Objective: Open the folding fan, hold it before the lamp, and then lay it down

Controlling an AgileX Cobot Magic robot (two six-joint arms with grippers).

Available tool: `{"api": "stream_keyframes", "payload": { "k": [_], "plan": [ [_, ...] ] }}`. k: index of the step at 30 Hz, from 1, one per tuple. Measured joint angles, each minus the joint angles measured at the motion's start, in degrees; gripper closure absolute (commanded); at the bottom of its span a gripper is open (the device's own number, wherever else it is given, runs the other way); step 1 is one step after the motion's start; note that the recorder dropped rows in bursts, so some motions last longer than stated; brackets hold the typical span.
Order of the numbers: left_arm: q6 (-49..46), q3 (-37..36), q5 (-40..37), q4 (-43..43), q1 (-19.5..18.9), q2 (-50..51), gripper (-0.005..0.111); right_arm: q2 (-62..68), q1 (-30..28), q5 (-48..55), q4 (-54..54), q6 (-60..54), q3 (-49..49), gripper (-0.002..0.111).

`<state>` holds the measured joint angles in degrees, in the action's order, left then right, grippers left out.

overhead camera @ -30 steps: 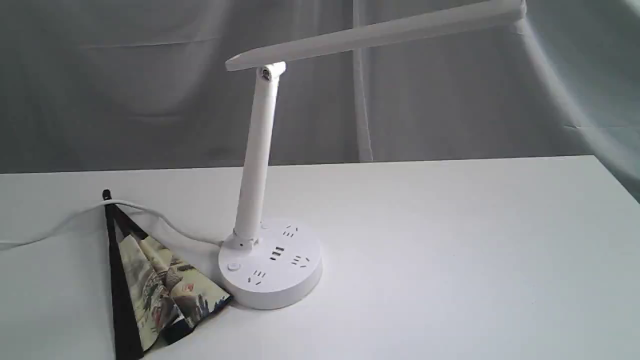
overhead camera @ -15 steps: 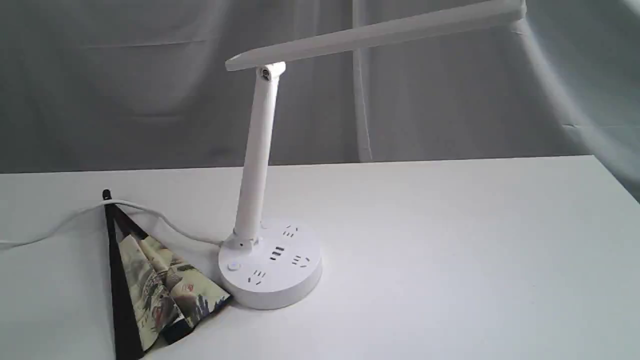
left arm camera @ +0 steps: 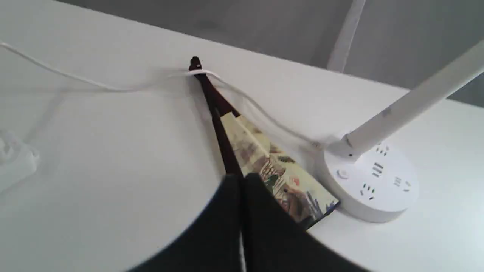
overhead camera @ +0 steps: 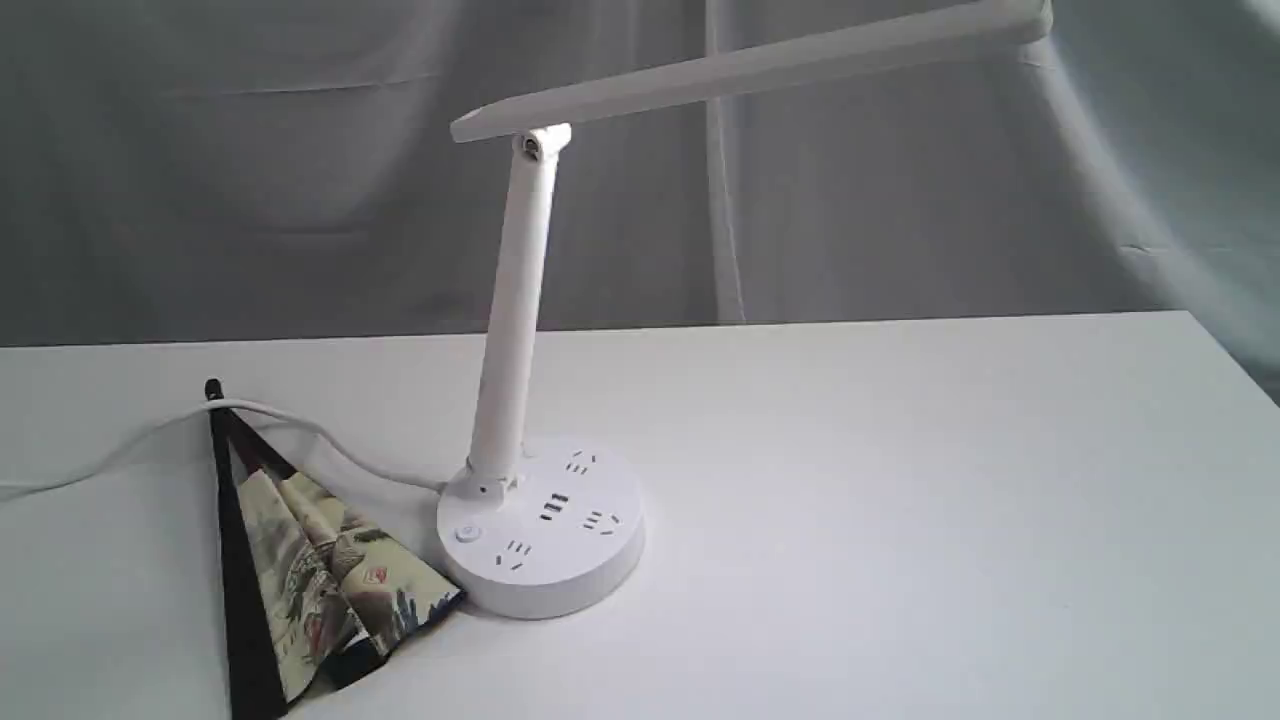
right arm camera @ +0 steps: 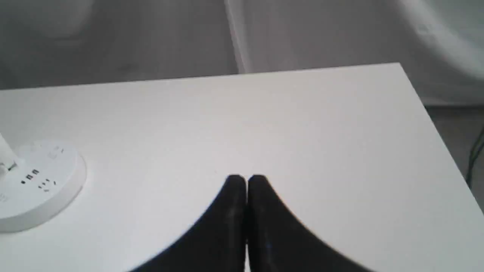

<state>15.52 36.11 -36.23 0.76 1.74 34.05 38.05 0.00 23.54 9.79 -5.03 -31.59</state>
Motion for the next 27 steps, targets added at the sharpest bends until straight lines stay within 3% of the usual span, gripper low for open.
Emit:
{"api": "stream_keyframes", "payload": {
  "k": [13, 20, 23, 27],
  "plan": [
    [-2.26, 0.00, 5.32, 0.00, 0.00, 20.30, 0.106, 12.54, 0.00, -1.93, 0.20, -1.18, -0.24, 0.108],
    [-4.57, 1.71, 5.60, 0.00, 0.00, 26.83, 0.106, 17.24, -0.04, 4.45, 0.99, -3.48, -6.41, 0.108],
    [-5.98, 3.91, 4.92, 0.00, 0.00, 30.05, 0.104, 19.95, 0.00, 6.64, 4.03, -7.37, -9.04, 0.102],
    [-7.95, 6.07, 4.91, 0.35, 0.00, 34.07, 0.091, 23.77, -0.04, 8.69, 11.37, -14.56, -10.74, 0.091]
  ]
}}
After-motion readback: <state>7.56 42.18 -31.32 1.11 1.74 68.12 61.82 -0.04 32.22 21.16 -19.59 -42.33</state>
